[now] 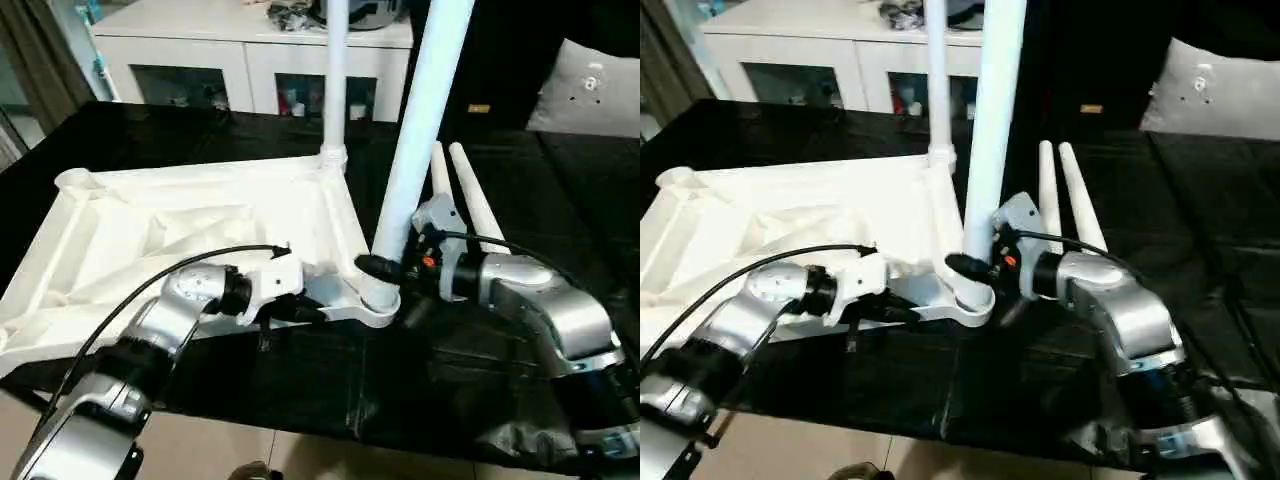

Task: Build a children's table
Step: Insert table leg to table base

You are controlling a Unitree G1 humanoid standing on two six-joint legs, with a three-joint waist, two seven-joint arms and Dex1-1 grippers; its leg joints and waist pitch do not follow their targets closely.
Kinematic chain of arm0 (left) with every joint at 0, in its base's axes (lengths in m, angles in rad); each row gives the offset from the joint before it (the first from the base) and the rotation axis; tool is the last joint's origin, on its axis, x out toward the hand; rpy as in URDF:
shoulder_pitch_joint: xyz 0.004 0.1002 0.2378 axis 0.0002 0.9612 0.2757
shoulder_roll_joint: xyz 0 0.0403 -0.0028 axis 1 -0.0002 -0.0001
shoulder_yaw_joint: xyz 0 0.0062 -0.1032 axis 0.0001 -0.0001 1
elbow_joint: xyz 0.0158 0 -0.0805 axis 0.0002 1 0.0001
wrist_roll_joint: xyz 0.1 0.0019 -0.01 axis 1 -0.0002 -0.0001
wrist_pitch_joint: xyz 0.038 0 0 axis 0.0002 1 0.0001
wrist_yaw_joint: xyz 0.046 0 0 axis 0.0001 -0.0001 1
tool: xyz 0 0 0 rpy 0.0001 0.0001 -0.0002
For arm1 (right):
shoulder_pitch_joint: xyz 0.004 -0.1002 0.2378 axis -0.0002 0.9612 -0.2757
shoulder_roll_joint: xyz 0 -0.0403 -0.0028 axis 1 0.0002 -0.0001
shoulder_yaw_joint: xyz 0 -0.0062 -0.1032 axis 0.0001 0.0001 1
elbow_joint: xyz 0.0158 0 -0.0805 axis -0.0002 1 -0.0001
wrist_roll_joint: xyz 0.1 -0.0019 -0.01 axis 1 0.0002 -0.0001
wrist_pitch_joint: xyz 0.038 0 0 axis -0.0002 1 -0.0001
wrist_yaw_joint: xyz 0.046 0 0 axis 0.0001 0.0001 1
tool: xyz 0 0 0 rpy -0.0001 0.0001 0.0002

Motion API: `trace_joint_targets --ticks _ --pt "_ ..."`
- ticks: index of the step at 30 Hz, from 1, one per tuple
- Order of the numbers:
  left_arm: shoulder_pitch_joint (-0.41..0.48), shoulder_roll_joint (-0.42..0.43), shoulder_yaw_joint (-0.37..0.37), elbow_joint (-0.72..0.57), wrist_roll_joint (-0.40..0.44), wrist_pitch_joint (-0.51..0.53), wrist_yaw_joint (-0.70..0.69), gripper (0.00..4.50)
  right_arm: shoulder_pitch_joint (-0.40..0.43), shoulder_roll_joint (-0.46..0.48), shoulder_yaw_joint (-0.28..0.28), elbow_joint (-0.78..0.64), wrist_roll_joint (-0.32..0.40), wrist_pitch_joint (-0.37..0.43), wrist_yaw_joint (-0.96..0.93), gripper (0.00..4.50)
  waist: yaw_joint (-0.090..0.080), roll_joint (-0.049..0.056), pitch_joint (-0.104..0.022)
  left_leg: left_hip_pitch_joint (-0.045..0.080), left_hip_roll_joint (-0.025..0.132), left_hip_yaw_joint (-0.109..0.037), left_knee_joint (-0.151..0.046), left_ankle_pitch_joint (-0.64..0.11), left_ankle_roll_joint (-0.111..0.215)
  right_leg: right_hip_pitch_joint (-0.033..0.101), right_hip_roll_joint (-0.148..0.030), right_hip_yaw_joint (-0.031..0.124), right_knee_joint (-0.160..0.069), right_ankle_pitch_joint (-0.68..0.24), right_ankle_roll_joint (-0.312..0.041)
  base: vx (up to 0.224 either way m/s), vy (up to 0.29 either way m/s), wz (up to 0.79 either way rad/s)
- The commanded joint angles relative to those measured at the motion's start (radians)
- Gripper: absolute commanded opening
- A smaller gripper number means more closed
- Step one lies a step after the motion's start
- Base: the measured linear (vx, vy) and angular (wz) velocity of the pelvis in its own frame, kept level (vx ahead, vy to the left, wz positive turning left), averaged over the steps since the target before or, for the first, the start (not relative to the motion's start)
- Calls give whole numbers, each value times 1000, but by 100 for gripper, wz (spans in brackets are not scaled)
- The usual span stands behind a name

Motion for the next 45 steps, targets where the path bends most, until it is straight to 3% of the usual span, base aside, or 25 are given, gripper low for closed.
trace_joint_targets --ticks 1,8,15,19,21,26,31,32,34,35,39,40,43,44,45 --pt "-29 4 -24 -10 12 -33 -51 0 15 -15 25 6 0 42 15 189 -2 -9 -67 20 54 -16 -73 -193 3 44 -84 47 -83 -229 -193 0 0 0" --pt "-41 11 -32 7 10 -62 -80 0 12 -15 20 29 -6 32 22 189 -1 -8 -69 18 53 -17 -72 -184 3 46 -84 46 -78 -188 -206 0 0 0" --pt "-44 -2 -12 28 9 -60 -51 0 26 30 -25 84 13 4 -8 189 -3 -5 -65 22 54 -17 -75 -225 -7 42 -85 46 -87 -256 -200 0 0 0" --pt "-36 -11 16 42 -11 -51 -26 0 78 61 -97 95 77 10 -24 189 0 -2 -68 21 55 -17 -75 -218 -8 43 -85 46 -85 -226 -202 0 0 0" --pt "-36 -12 20 45 -12 -50 -20 0 107 63 -113 98 79 1 -31 189 4 4 -69 20 54 -19 -75 -214 -7 45 -86 45 -82 -210 -208 0 0 0" --pt "-33 -19 36 51 -22 -42 -2 0 185 63 -118 38 78 -20 -34 188 8 4 -67 22 56 -19 -77 -235 -7 42 -85 45 -88 -232 -196 0 0 0" --pt "-27 -21 39 51 -20 -43 2 0 225 42 -85 -9 45 -46 -34 188 7 2 -66 20 55 -20 -80 -242 -10 43 -86 45 -90 -260 -185 0 0 0" --pt "-24 -17 32 49 -15 -47 -4 0 234 20 -46 -17 13 -59 -26 188 9 2 -66 21 56 -20 -79 -246 -10 41 -87 46 -92 -267 -182 0 0 0" --pt "-23 -15 30 48 -13 -48 -6 0 237 12 -31 -20 1 -63 -23 188 8 2 -65 21 55 -20 -81 -246 -8 42 -87 47 -93 -267 -178 0 0 0" --pt "-20 -6 22 39 -9 -52 -16 0 235 -10 15 -21 -38 -74 -10 188 9 0 -66 20 55 -21 -81 -244 -6 43 -88 46 -92 -266 -179 0 0 0" --pt "-20 9 13 26 -4 -58 -36 0 218 -22 59 0 -68 -90 22 188 8 0 -68 16 53 -19 -78 -214 9 45 -87 45 -89 -239 -181 0 0 0" --pt "-20 15 11 18 -2 -59 -43 0 209 -27 75 8 -75 -90 36 188 7 4 -66 16 53 -19 -80 -212 11 43 -86 45 -90 -249 -176 0 0 0" --pt "-23 18 11 12 -5 -57 -51 0 206 -40 100 10 -79 -88 60 188 7 5 -66 22 57 -20 -82 -241 3 42 -86 45 -94 -267 -176 0 0 0" --pt "-27 20 9 10 -7 -58 -60 0 205 -48 115 13 -80 -91 78 188 7 16 -59 23 59 -23 -87 -262 -4 37 -85 44 -95 -268 -178 0 0 0" --pt "-36 21 8 13 -10 -62 -72 0 199 -52 131 25 -84 -96 91 188 4 18 -57 24 58 -22 -89 -278 -6 37 -83 44 -97 -269 -178 0 0 0"
